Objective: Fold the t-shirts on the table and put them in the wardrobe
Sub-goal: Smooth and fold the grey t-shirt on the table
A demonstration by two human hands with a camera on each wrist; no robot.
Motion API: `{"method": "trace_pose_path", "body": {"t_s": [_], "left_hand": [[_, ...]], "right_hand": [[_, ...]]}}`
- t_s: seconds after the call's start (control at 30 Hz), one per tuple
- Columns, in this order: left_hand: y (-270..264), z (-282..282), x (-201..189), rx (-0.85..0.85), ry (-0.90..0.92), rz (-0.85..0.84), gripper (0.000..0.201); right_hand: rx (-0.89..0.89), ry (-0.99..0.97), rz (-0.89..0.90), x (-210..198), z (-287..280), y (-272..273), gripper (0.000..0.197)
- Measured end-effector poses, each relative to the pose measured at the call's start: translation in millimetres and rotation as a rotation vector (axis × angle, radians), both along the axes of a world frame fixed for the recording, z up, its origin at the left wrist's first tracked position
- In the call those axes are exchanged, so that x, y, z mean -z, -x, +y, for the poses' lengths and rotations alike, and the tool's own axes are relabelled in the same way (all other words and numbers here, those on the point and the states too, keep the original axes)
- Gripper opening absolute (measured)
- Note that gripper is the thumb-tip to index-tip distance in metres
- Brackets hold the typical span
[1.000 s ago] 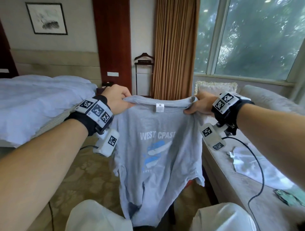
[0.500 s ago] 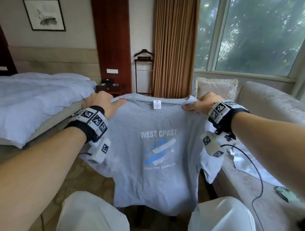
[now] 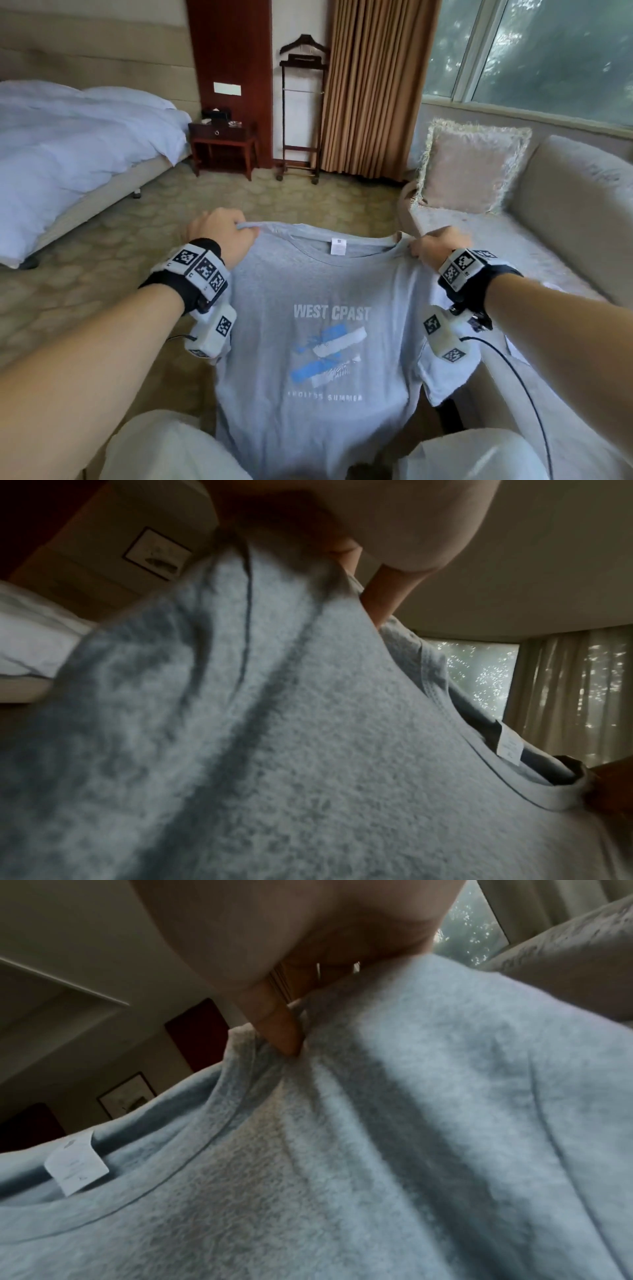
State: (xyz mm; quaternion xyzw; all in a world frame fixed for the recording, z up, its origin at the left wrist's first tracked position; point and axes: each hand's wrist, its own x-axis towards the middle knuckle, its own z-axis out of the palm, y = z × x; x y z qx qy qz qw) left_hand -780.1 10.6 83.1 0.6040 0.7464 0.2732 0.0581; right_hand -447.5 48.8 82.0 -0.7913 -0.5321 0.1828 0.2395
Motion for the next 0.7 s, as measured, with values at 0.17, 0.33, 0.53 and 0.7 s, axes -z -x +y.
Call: {"method": "trace_pose_path", "body": {"t_s": [0.17,0.33,0.53,0.7], "left_hand": [[4,73,45,-0.044,0.15,-0.026,0.028],[12,140,106,-0.128,0.269,-0.13,0.047],[26,213,173,-0.231,0.506,-0.099,0.067],[25,255,202,-0.188,0.56,-0.063,0.076]], "right_hand": [[0.014,0.114,-0.059,53,71,-1,0.03],[-0.001,0.206,-0.114,109,132,1,0.041],[0.038,0.299,-0.163,176,191,-7,0.054],[0.039,0.345,-0.196,203,226,-7,0.059]]}}
